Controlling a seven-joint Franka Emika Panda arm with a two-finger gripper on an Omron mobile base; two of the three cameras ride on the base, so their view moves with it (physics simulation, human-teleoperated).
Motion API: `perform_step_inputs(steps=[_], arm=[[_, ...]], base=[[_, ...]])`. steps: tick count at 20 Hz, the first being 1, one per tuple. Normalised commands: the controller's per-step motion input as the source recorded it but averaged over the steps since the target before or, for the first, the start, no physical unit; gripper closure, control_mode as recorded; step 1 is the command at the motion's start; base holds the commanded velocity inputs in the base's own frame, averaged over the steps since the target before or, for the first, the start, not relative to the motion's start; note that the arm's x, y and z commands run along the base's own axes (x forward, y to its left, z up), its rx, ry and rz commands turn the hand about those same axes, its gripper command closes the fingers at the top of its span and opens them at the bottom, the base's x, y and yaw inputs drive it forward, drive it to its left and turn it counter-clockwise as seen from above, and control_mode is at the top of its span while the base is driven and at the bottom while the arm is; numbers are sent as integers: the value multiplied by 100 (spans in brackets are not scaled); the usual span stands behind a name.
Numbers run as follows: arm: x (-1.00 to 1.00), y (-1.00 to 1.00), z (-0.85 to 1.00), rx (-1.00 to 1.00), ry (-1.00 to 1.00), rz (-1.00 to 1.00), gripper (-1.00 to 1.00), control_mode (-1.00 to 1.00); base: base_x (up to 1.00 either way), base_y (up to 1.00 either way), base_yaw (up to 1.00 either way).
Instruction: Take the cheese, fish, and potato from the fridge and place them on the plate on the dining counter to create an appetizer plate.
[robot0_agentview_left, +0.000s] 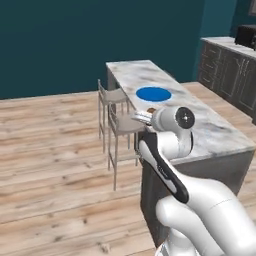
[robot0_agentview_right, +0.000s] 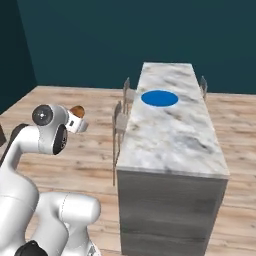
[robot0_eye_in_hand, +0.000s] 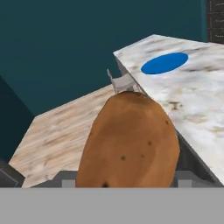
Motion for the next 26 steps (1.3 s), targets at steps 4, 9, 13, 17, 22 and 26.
perform_step_inputs(steps=[4,9,13,17,22,26], arm=[[0,0,0,0,0,0,100,100],[0,0,0,0,0,0,100,100],[0,0,0,0,0,0,100,100],[0,0,0,0,0,0,100,100],[0,0,0,0,0,0,100,100],[0,0,0,0,0,0,100,100]], base=[[61,64,-39],[58,75,-54],[36,96,-52],[8,100,-51],[0,100,-53],[14,100,-56]])
